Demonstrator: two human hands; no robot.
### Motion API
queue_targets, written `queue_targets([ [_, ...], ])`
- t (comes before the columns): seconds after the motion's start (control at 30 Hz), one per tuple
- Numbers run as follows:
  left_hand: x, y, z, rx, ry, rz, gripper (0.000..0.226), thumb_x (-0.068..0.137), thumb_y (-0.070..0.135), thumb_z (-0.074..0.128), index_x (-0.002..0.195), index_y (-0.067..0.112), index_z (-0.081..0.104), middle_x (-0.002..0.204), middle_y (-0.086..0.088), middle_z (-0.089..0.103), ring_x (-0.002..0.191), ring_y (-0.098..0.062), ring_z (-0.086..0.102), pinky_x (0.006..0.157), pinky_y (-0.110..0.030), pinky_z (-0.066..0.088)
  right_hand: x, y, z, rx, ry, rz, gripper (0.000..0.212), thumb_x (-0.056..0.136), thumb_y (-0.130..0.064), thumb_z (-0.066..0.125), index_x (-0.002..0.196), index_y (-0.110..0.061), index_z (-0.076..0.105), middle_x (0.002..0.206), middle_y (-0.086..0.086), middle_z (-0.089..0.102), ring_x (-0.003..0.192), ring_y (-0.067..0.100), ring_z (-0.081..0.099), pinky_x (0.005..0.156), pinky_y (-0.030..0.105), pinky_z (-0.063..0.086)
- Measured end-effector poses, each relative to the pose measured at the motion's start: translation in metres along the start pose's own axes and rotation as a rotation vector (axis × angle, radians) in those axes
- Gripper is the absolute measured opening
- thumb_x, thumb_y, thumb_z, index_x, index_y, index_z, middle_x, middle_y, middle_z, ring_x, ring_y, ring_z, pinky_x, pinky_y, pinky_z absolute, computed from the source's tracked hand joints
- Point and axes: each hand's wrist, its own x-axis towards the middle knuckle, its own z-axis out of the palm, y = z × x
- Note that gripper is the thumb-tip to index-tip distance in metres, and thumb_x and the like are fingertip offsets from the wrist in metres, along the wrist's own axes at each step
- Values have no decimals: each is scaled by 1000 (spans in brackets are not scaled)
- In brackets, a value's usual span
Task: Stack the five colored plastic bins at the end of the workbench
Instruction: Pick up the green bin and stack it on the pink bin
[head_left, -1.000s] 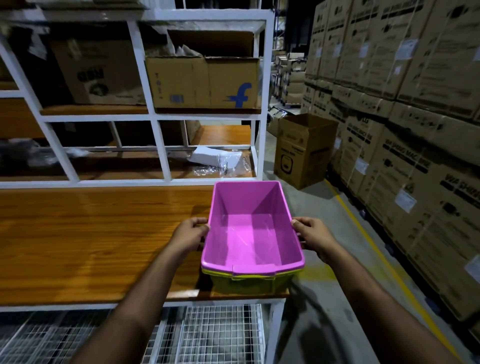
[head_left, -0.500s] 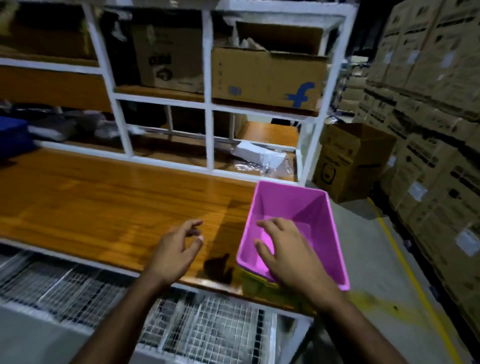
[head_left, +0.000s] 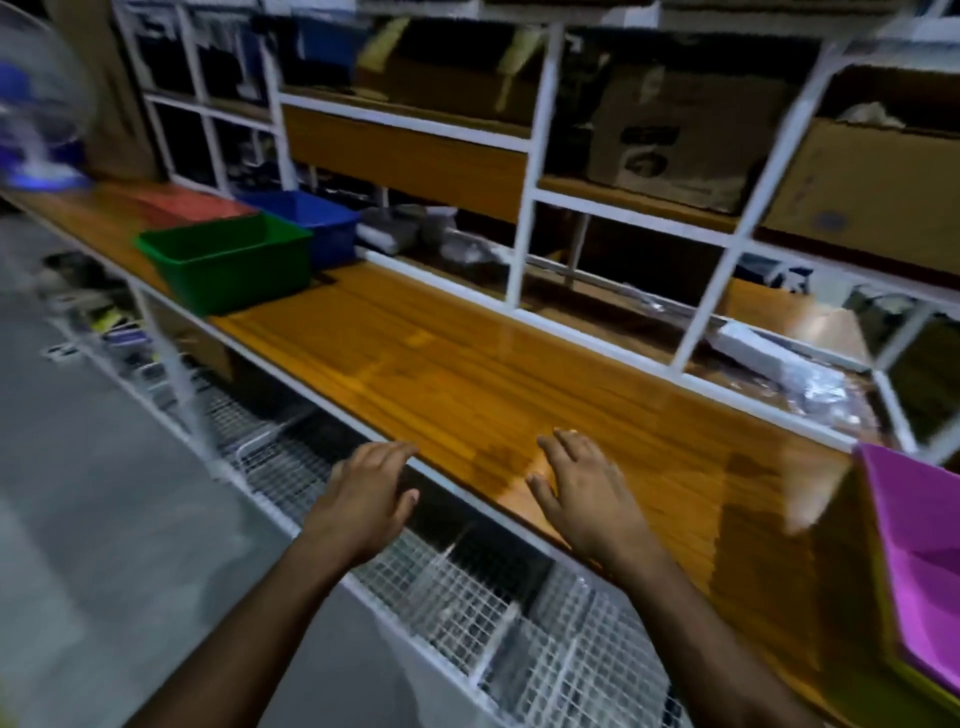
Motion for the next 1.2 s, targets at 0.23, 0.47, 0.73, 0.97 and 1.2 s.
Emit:
queue_targets([
  [0.23, 20, -117, -51, 123, 7, -154, 68, 95, 52, 42, 153, 25, 20, 161, 1, 21, 148, -22, 12, 116, -47, 18, 96, -112, 37, 12, -29, -75, 65, 100, -55, 24, 154, -21, 19, 163, 6, 18, 151, 22, 13, 120, 49, 18],
  [0.47, 86, -237, -78, 172, 6, -246, 68, 94, 54, 41, 152, 25, 20, 159, 0, 25, 147, -23, 13, 116, -48, 18, 229, -204, 87, 21, -61, -169, 69, 98, -60, 17, 155, -21, 15, 164, 6, 15, 151, 22, 10, 119, 54, 18],
  [0.73, 219, -373, -117, 245, 22, -261, 67, 94, 51, 43, 151, 22, 22, 158, -6, 26, 146, -28, 14, 114, -49, 20, 411, -293, 129, 93, -98, -230, 69, 97, -60, 24, 155, -23, 15, 164, 2, 16, 151, 20, 11, 118, 52, 20],
  [0.97, 323, -460, -151, 258, 70, -213, 72, 90, 49, 48, 151, 21, 22, 156, -6, 31, 144, -29, 19, 114, -49, 25, 525, -354, 135, 134, -113, -167, 67, 97, -56, 34, 154, -24, 19, 161, 5, 24, 146, 24, 24, 112, 47, 34],
  [1.2, 424, -546, -169, 190, 19, -110, 63, 89, 46, 48, 145, 21, 30, 133, -9, 58, 121, -32, 53, 95, -42, 47, 608, -417, 144, 403, -94, 2, 59, 98, -47, 44, 150, -24, 30, 148, 4, 45, 130, 21, 48, 101, 35, 42],
])
